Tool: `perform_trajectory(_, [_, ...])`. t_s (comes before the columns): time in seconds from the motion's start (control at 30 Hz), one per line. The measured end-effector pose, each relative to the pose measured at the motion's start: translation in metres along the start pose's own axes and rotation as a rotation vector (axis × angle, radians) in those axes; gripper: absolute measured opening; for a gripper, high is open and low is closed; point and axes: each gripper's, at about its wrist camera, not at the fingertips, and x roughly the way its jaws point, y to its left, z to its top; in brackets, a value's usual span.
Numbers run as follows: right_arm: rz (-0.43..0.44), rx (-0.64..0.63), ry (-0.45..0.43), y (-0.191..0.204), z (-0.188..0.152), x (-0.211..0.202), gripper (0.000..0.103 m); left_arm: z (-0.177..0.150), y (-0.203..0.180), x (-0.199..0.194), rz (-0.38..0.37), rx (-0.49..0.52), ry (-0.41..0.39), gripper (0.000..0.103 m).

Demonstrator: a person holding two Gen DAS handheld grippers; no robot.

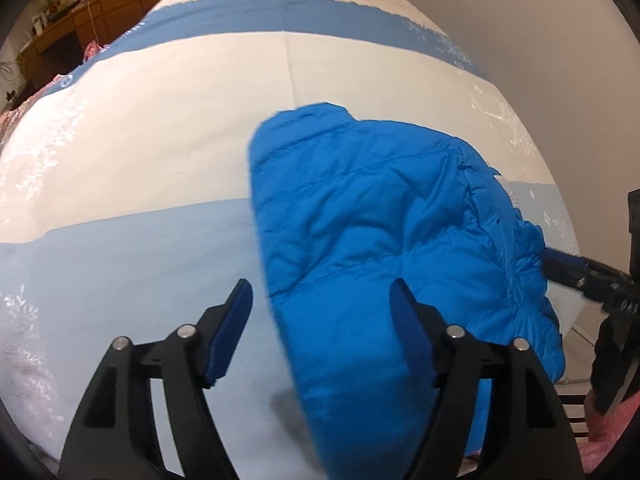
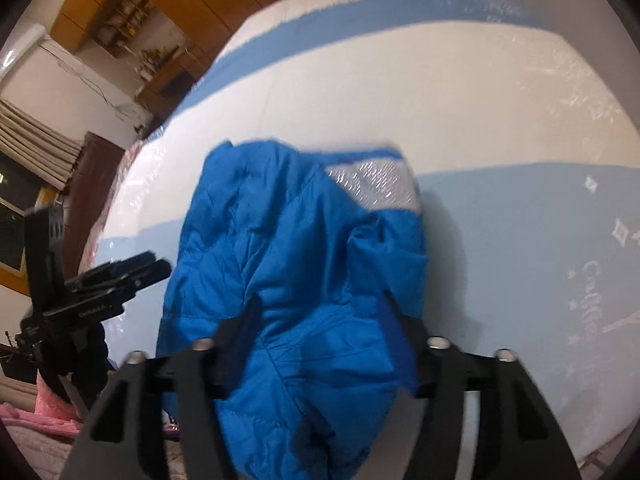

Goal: Fold large clothes

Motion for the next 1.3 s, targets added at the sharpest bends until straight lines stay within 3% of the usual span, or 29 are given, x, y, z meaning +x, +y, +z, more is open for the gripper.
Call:
perform_trajectory(0.1, [0.019,0.033,-0.015,-0.016,-0.001,-0.006,0.089,-0.007,0.011,-0.002,-0.019,-0.005,0.011,0.08])
perform_trajectory(0.17, [0.07,0.067,-0.007,-0.032,-0.004,-0.003,0.092,-0.007,0.017,0.001,-0.039,-0.017,0.023,0.082])
perform_trajectory(0.5, [0.282,0.207,0.075,-0.08,-0.024,0.048,0.098,-0.019,0.025,0.02,-0.179,-0.027,0.052,0.084])
perform_trajectory(0.8, [0.469,0.279,0.096,-0.095,-0.031,0.086,0.1,-0.025,0.035,0.048,-0.323,-0.051,0.084,0.09])
perform_trajectory(1.0, [0.514,0.262,0.096,-0.097,-0.033,0.096,0.099,-0.028,0.038,0.073,-0.451,-0.103,0.116,0.095])
perform_trajectory(1.13, [0.539,0.25,0.088,-0.095,-0.031,0.1,0.093,-0.028,0.035,0.079,-0.468,-0.107,0.11,0.096])
perform_trajectory(1.3, [0.615,0.276,0.062,-0.101,-0.039,0.099,0.076,-0.032,0.032,0.067,-0.452,-0.081,0.065,0.076])
